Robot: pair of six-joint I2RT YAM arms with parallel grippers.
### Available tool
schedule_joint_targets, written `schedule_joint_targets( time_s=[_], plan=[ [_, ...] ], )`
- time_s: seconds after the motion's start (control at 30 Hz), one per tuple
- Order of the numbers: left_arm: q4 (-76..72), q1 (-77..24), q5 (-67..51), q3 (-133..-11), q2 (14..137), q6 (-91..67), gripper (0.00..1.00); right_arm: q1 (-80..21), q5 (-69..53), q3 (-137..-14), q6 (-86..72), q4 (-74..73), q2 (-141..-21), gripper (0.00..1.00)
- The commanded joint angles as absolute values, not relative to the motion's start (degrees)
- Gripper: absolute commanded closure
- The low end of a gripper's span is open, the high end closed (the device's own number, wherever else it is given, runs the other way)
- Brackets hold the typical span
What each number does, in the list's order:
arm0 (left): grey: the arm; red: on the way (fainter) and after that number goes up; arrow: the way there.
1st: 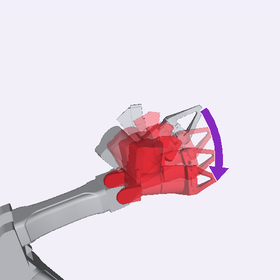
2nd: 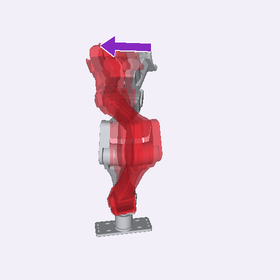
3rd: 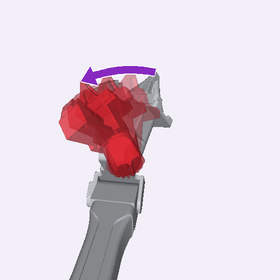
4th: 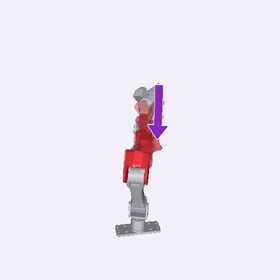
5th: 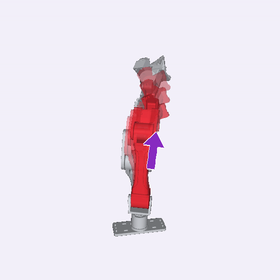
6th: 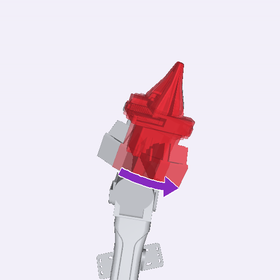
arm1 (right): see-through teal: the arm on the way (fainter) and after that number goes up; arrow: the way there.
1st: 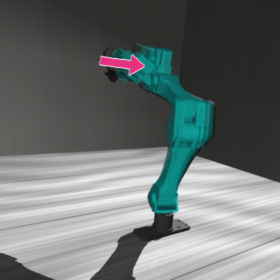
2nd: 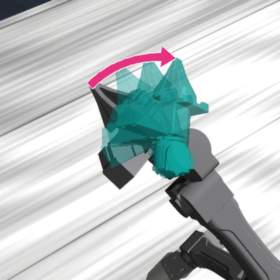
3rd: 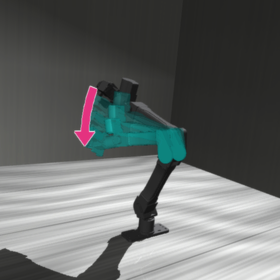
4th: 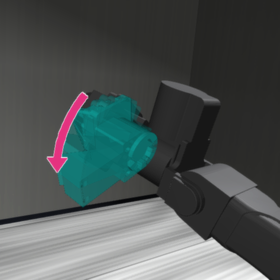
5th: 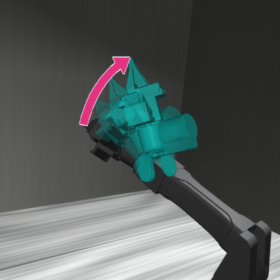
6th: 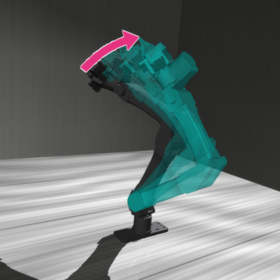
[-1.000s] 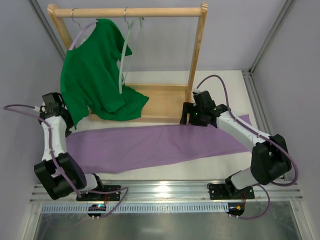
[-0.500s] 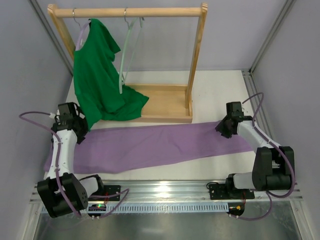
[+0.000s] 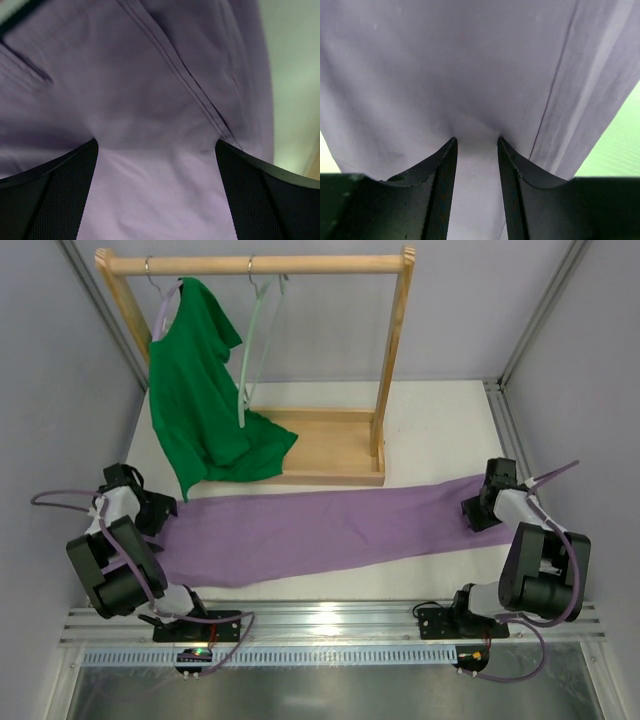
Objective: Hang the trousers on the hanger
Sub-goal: Fold the trousers
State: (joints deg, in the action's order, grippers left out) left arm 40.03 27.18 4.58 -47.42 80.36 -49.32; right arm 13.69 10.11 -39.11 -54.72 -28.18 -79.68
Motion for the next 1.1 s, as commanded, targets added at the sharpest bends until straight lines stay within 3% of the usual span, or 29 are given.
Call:
schedule_joint_targets(
  time_s=[0.0, 0.2, 0.43, 0.5, 0.63, 0.93, 1.07],
  plan=[
    [38.41, 30.32, 2.20, -47.72, 85.16, -49.92, 0.00, 18.36, 17.57, -35.16, -56.16, -31.55, -80.69, 0.58],
    [36.65, 30.59, 3.17, -49.83, 90.51, -51.85, 0.00, 19.42, 20.91, -34.37, -56.60, -34.80, -74.54, 0.56],
    [37.79, 30.41, -3.59, -57.92, 98.79, -50.01, 0.00, 21.27, 19.70, -34.19, -54.06, -33.94, -67.07, 0.53],
    [36.30, 30.32, -4.39, -57.75, 97.30, -49.57, 0.00, 21.27, 16.19, -34.28, -50.82, -31.48, -66.80, 0.53],
    [33.93, 30.24, -7.29, -58.18, 91.42, -48.26, 0.00, 21.27, -4.35, -31.91, -38.26, -18.39, -65.48, 0.51],
    [34.63, 27.60, -4.31, -58.28, 80.78, -45.70, 0.00, 24.94, -1.58, -39.11, -34.19, -21.53, -65.83, 0.42],
    [35.59, 27.60, -2.47, -58.01, 76.13, -44.22, 0.00, 33.03, -7.20, -35.86, -37.61, -19.33, -60.92, 0.26]
  ],
)
